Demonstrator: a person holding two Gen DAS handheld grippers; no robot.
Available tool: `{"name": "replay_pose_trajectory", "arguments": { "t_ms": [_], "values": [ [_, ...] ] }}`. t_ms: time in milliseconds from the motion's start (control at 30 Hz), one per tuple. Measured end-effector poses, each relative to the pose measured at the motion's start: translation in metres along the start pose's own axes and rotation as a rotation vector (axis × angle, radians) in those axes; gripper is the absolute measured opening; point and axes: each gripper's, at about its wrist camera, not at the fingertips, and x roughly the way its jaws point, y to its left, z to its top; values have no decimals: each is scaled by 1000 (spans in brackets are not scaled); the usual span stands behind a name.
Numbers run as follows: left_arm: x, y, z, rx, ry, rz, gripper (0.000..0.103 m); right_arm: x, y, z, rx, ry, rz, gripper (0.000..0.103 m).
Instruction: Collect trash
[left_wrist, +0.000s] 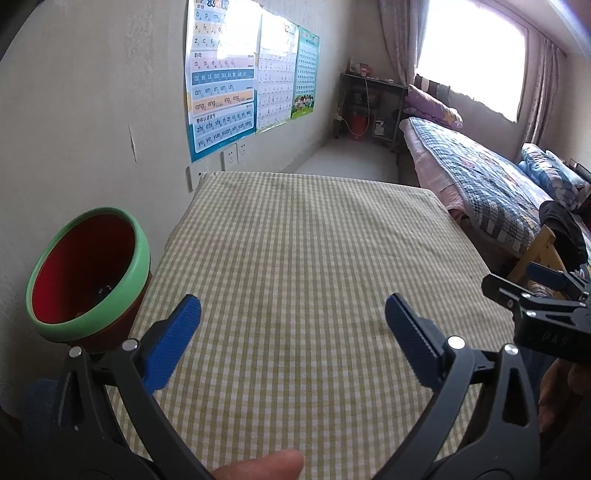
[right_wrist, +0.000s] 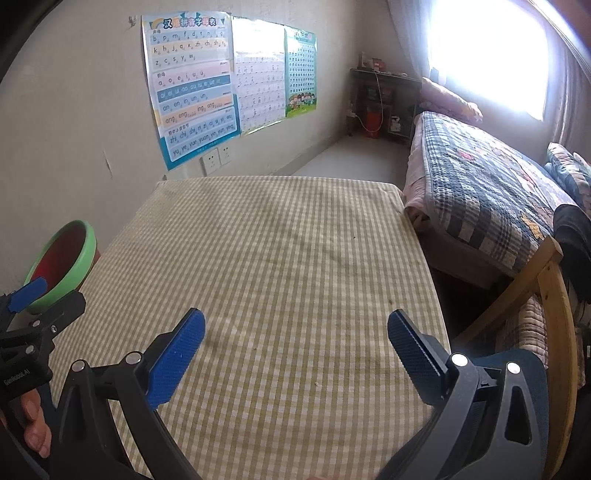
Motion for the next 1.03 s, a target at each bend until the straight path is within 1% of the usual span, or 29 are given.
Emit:
{"name": "replay_pose_trajectory", "arguments": {
  "t_ms": [433,633,700,833,1033],
  "values": [
    [-1,-1,0,-2,-11,0,98,-1,2,-1,-11,-2,-1,96],
    [-1,-1,0,-5,-12,12,98,-1,4,-2,-21,-3,-5,96],
    [-4,0,0,-6,-26,3,98,-1,4,-3,-22,0,-7,96],
    [-4,0,0,-7,-27,-8,98,0,5,-3,-22,1,-7,96],
    [-1,2,1,-10,-15,12,98,0,5,-3,-21,1,-8,96]
  ]
}}
